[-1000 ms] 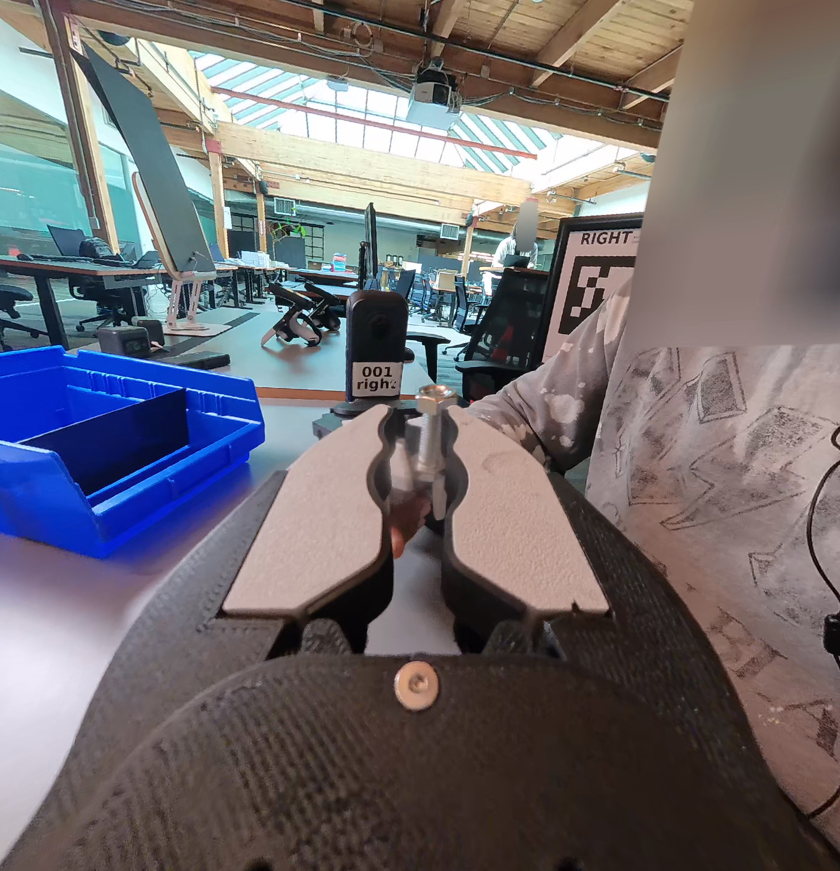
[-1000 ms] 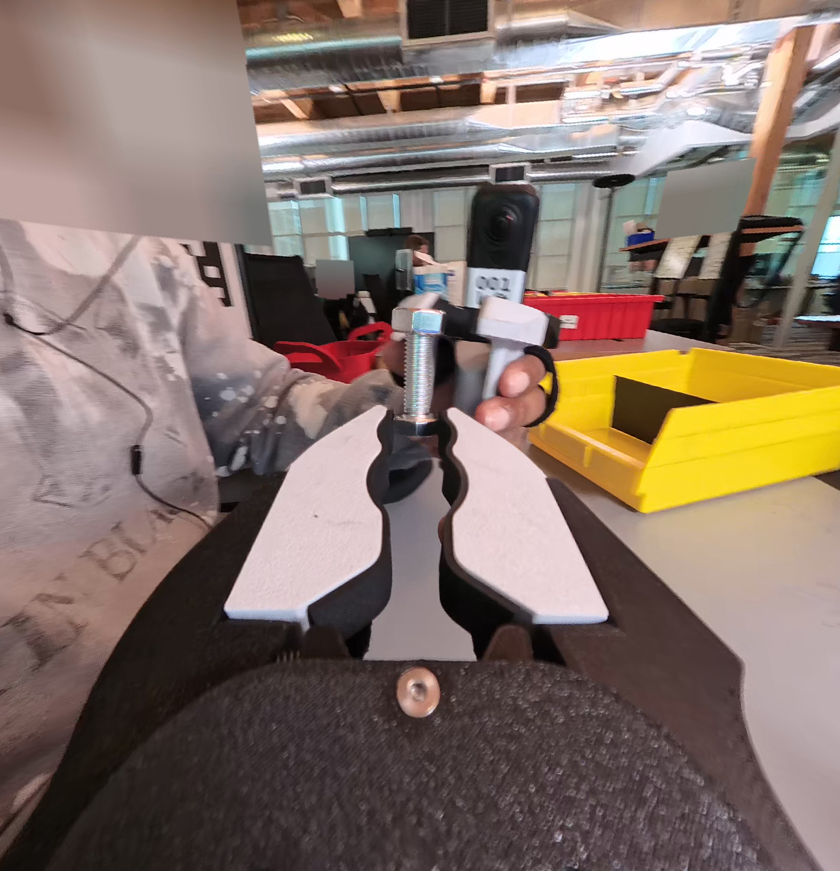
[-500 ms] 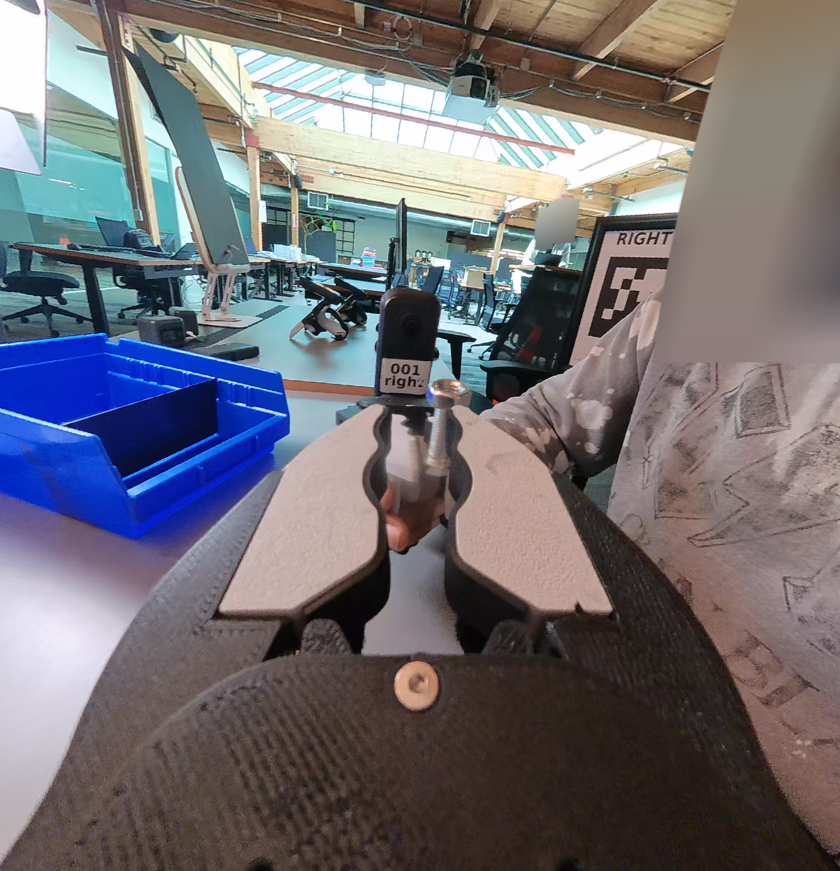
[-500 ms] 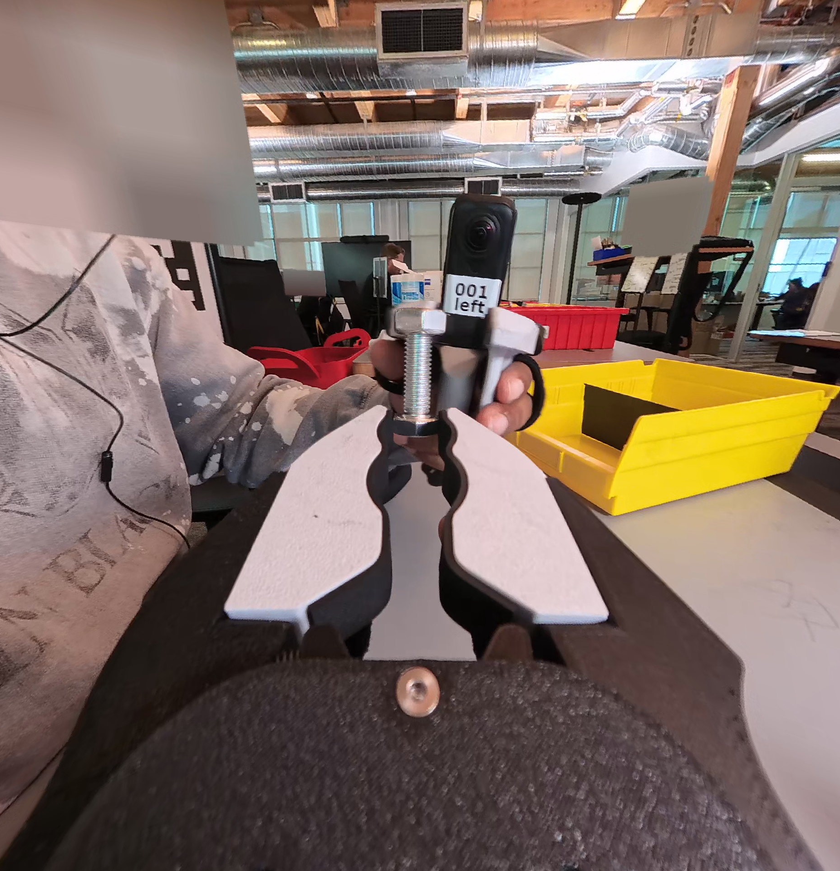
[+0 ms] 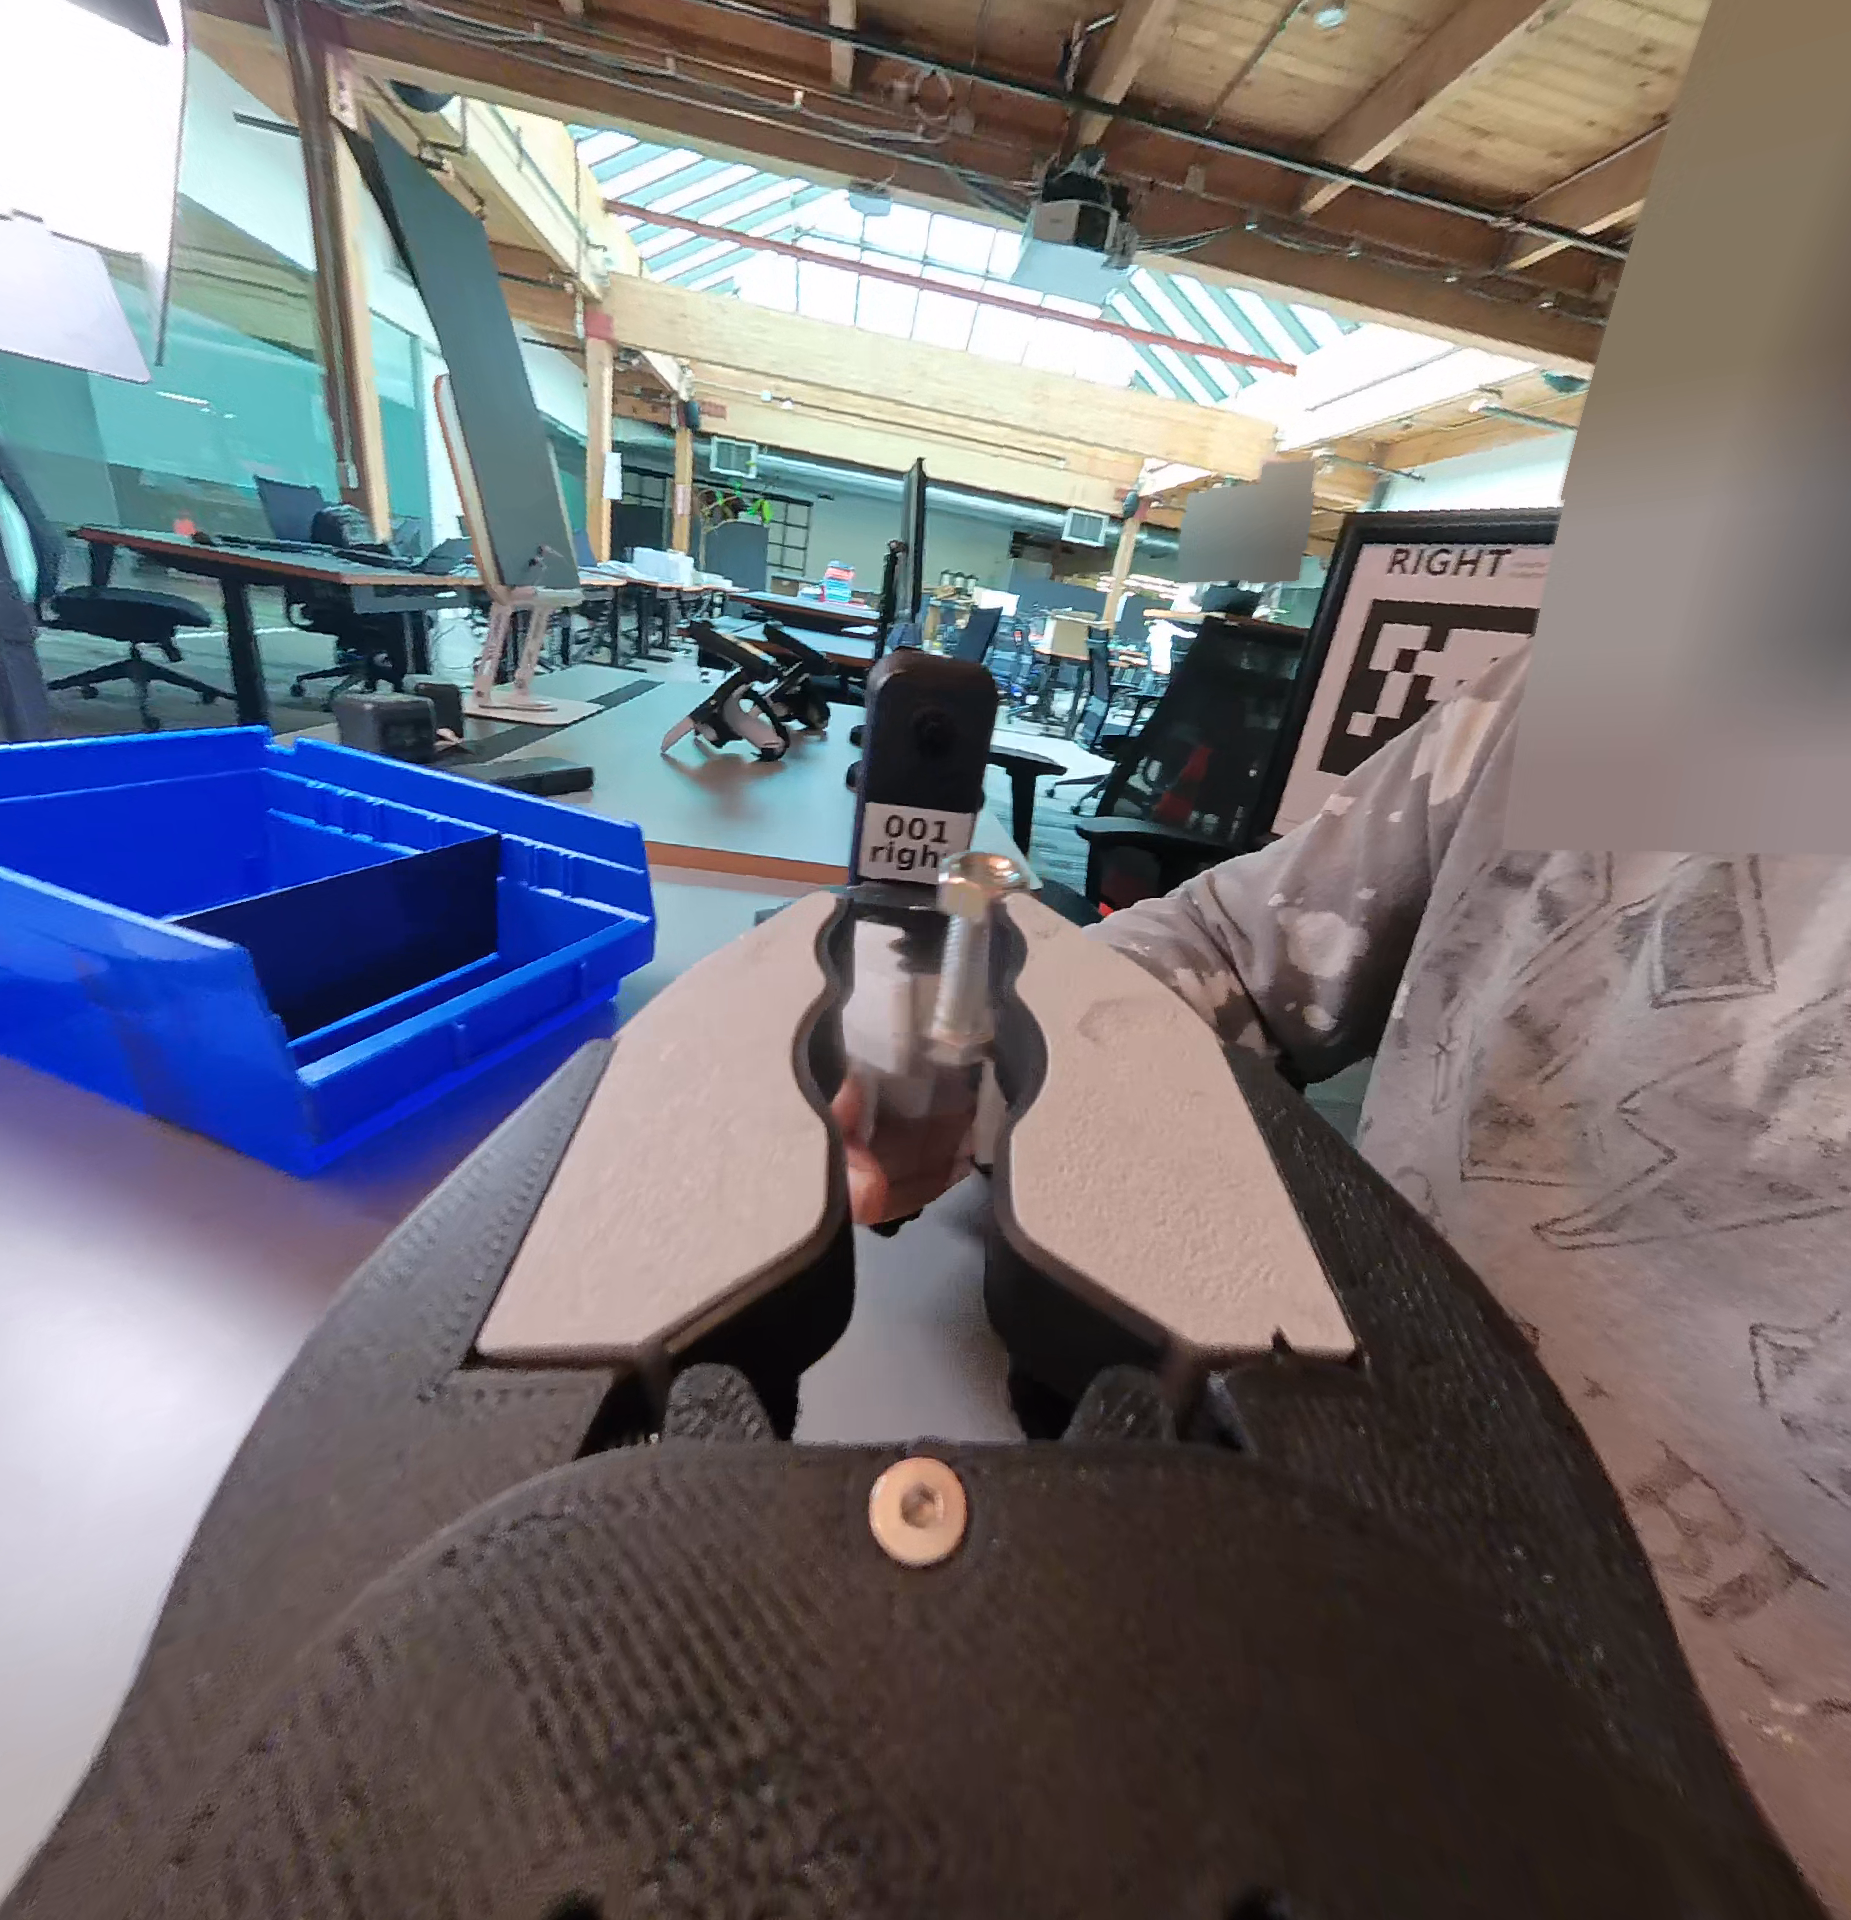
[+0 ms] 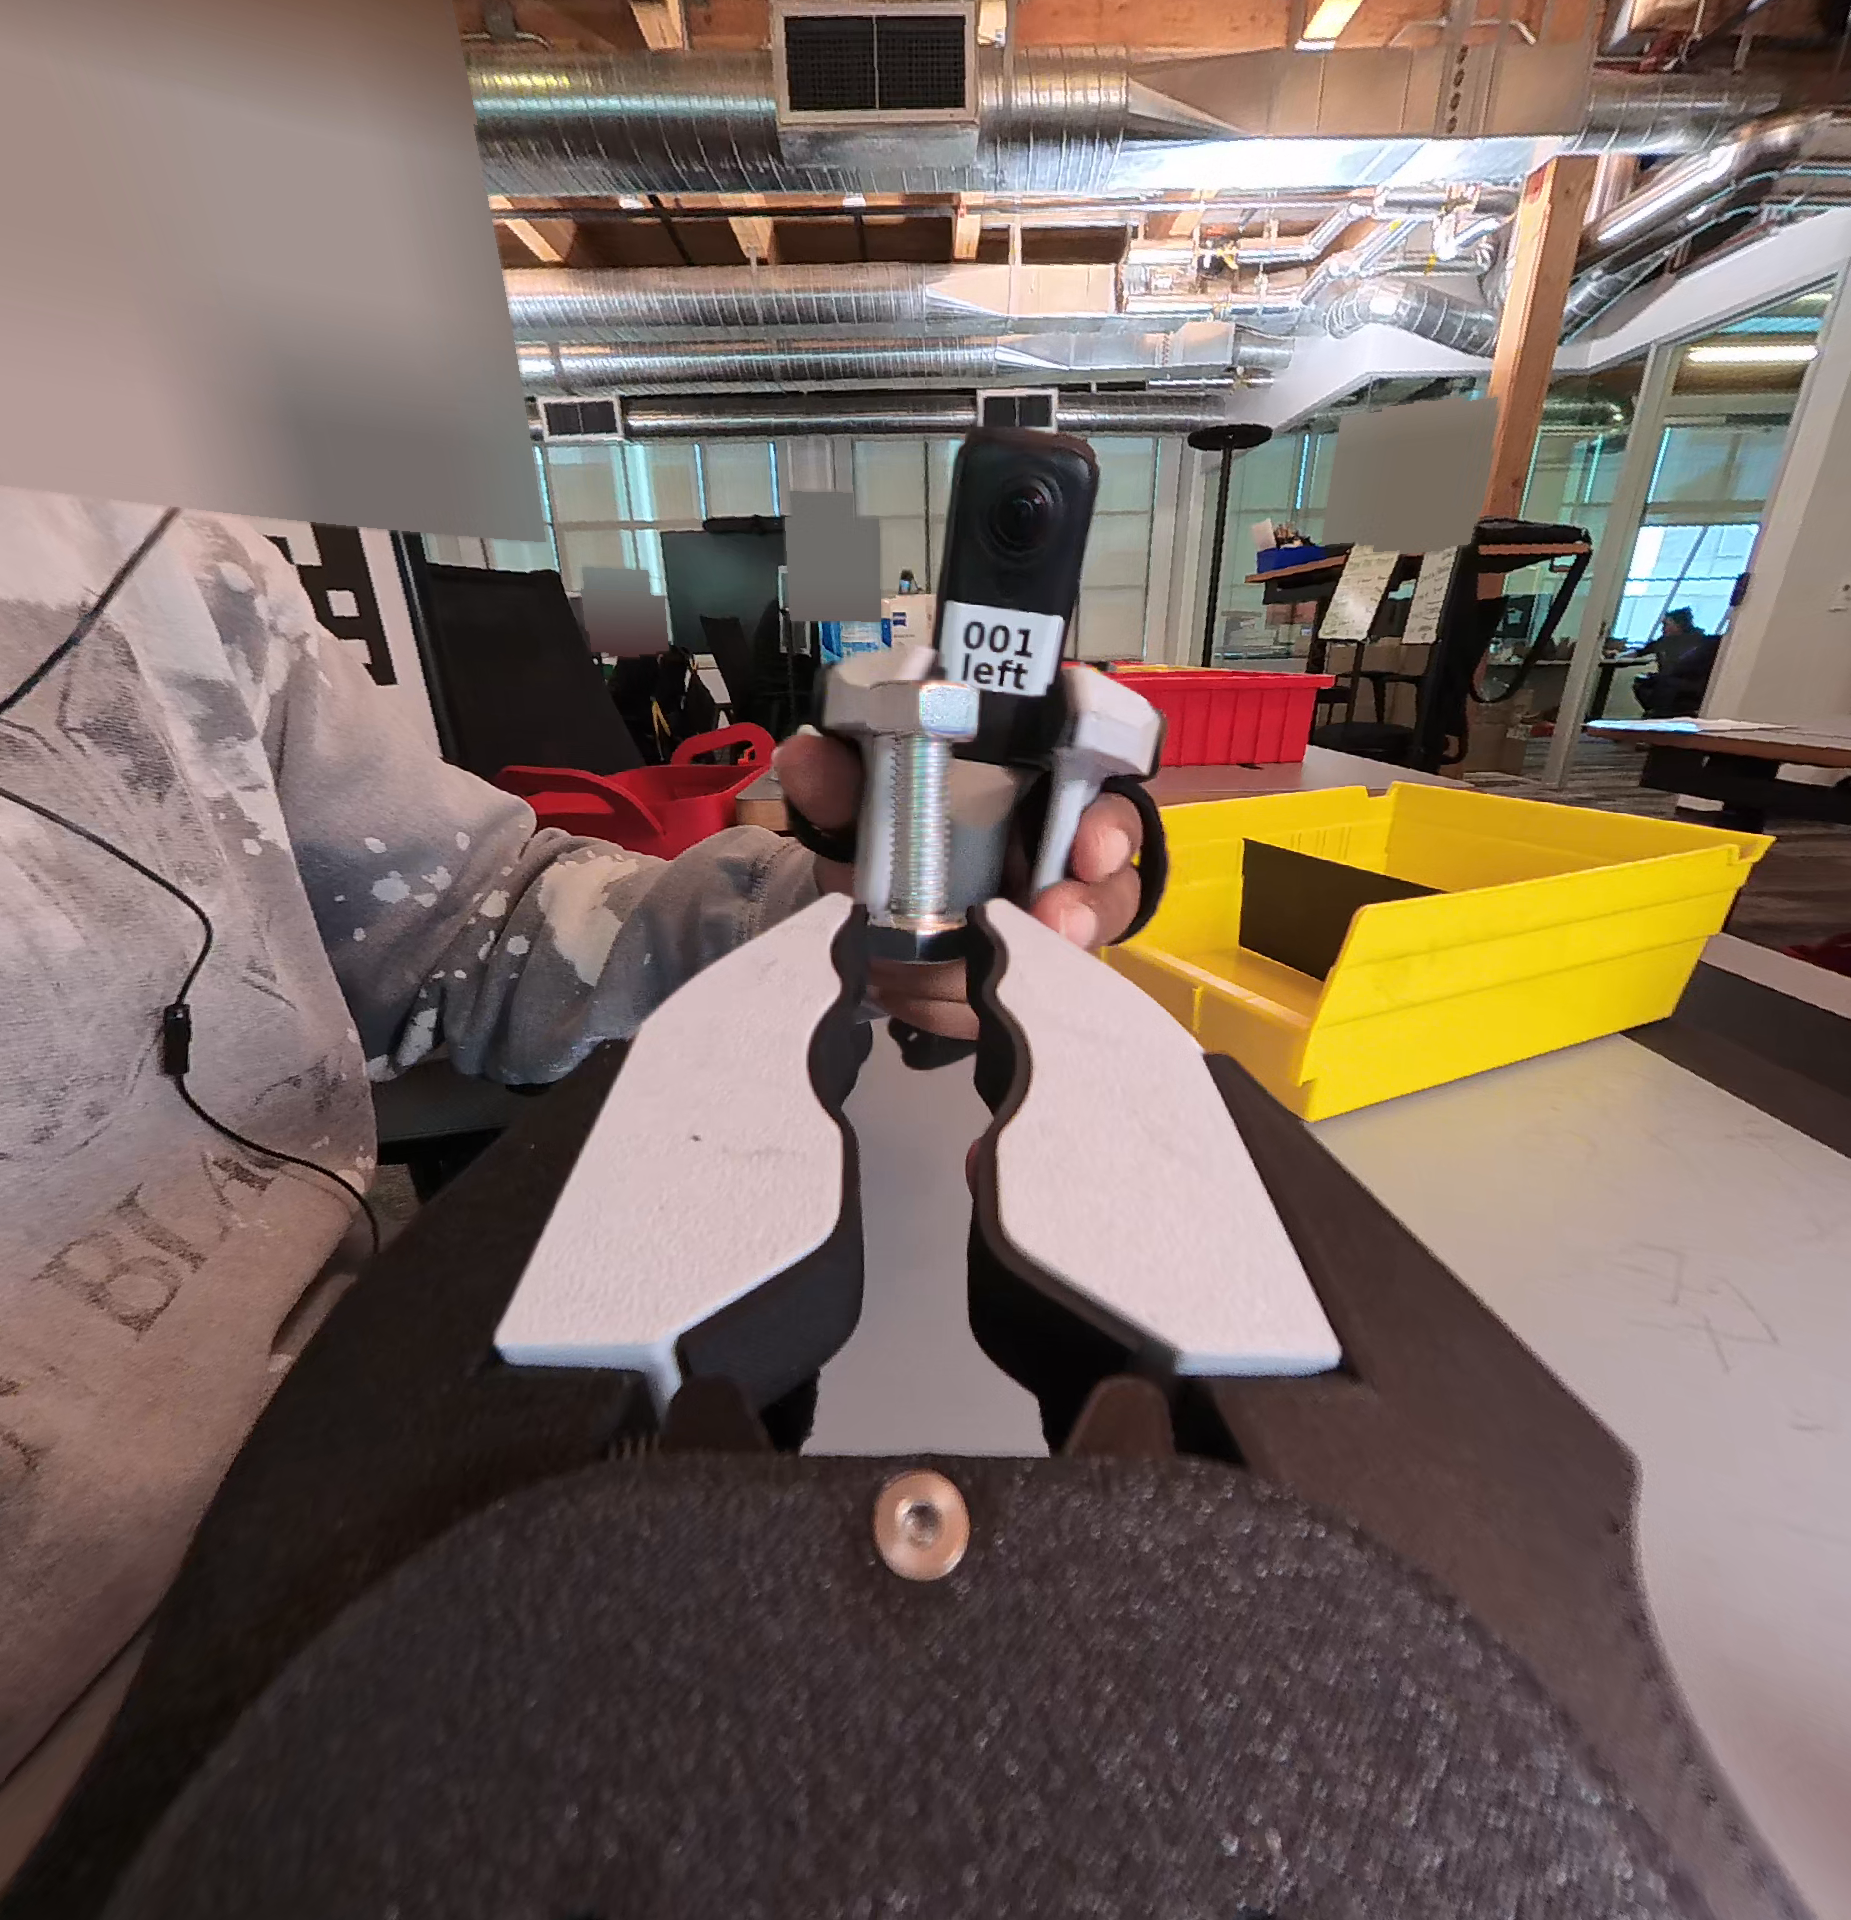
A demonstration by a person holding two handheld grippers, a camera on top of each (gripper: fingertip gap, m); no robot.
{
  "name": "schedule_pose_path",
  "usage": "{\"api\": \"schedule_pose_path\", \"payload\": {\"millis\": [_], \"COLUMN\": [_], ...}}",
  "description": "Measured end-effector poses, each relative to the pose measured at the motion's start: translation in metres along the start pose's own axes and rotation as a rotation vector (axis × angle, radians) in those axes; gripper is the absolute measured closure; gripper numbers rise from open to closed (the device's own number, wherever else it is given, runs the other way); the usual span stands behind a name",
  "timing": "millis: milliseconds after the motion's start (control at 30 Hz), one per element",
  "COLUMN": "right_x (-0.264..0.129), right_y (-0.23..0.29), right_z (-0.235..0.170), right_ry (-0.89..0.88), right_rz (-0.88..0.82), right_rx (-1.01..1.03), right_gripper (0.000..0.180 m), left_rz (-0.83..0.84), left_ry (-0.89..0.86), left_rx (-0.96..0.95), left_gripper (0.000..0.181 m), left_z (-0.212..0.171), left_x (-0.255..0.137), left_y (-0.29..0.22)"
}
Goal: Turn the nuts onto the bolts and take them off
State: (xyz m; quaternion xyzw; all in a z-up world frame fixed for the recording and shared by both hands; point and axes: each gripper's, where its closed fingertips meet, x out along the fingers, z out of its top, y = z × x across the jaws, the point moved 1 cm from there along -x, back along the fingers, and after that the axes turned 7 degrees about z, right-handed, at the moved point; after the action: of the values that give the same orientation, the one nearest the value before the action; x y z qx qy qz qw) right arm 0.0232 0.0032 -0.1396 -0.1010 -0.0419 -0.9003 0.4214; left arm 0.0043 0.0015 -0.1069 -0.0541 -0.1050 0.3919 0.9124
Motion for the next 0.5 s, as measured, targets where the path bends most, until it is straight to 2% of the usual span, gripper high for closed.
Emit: {"api": "schedule_pose_path", "payload": {"millis": [200, 367, 500], "right_x": [0.000, 0.000, 0.000], "right_y": [-0.001, 0.002, -0.002], "right_z": [-0.001, 0.004, 0.000], "right_ry": [0.003, -0.015, 0.005], "right_rz": [-0.007, 0.011, -0.018], "right_rx": [-0.006, -0.008, -0.006], "right_gripper": [0.162, 0.162, 0.162], "left_rz": [-0.012, 0.048, -0.013], "left_ry": [0.020, 0.023, -0.005], "left_rx": [-0.006, 0.013, -0.017], "left_gripper": [0.155, 0.159, 0.154], "left_z": [-0.004, -0.003, 0.002], "left_x": [0.005, 0.000, 0.001], "left_y": [-0.004, 0.007, -0.002]}}
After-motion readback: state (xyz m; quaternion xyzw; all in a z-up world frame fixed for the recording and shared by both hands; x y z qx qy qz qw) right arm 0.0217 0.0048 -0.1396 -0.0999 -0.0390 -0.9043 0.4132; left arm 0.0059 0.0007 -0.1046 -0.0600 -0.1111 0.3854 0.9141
